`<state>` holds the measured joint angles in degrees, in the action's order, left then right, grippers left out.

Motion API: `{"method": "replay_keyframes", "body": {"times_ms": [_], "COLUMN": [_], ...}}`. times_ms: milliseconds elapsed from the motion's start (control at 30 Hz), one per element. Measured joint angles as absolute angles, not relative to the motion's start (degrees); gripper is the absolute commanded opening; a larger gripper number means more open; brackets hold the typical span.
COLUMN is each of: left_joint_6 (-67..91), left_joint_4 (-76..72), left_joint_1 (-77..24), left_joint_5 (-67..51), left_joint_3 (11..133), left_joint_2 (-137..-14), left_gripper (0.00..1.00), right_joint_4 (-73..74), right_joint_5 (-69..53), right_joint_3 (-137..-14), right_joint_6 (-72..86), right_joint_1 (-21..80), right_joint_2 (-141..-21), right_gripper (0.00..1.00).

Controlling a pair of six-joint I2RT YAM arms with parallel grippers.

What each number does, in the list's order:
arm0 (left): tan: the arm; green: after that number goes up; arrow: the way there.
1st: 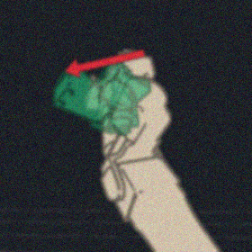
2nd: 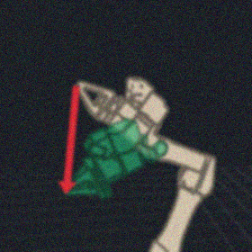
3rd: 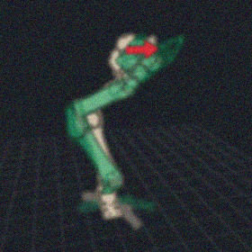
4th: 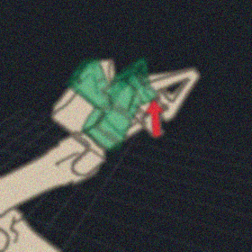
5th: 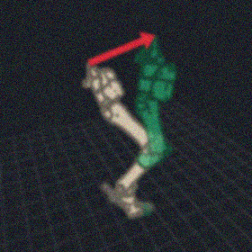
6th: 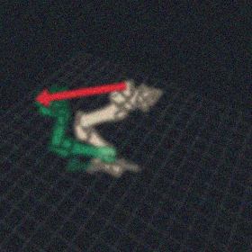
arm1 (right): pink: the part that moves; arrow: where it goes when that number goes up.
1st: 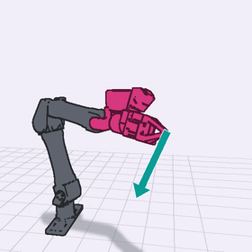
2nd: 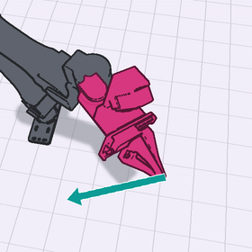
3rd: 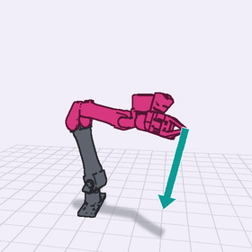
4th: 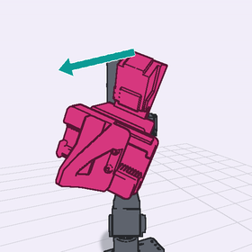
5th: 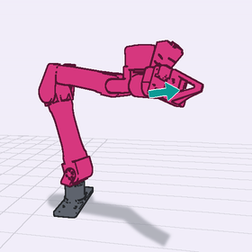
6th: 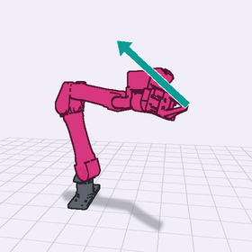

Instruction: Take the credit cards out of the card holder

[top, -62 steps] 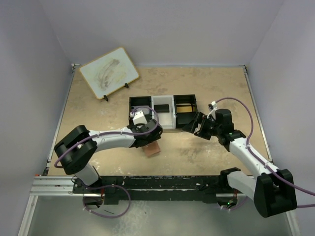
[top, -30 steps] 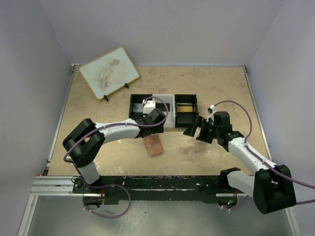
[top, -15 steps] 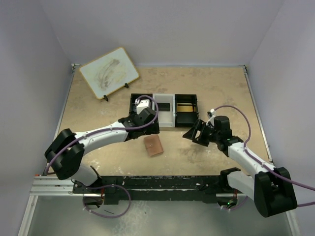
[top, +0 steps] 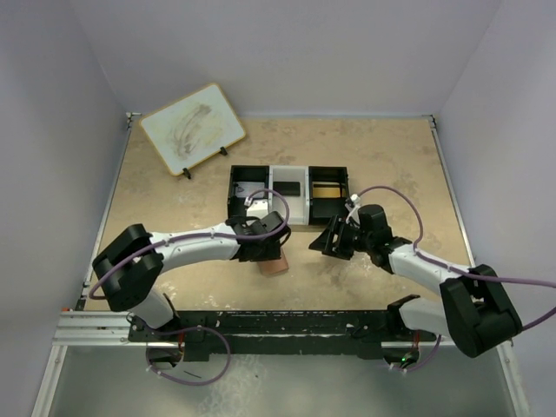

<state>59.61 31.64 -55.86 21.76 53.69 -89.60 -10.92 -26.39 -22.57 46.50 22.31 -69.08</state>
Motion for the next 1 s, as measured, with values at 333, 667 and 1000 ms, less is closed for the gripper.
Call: {"method": "replay_keyframes", "body": {"times_ms": [333, 667, 1000], "left_joint_6": [61.6, 61.3, 57.8], "left_joint_4": [36.0, 38.5, 34.8], "left_joint_1": [-58.4, -59.0, -61.4], "left_joint_5": [24.6, 27.9, 27.5], "left_joint_3": [59.0, 60.9, 60.2], "left_joint_2": [-96.3, -97.7, -97.5], "left_gripper": [0.45, 0.18, 0.07], "right_joint_4": [-15.0, -16.2, -16.8], "right_joint_5": [-26.6, -26.6, -26.6], "right_joint_3": [-22.6, -24.5, -26.7], "right_joint_6": [47.6, 47.6, 47.4], "right_joint_1": [23.4, 24.1, 27.0], "right_joint_2": [-72.1, -72.6, -76.1], "right_gripper": [0.6, 0.59, 0.6]}}
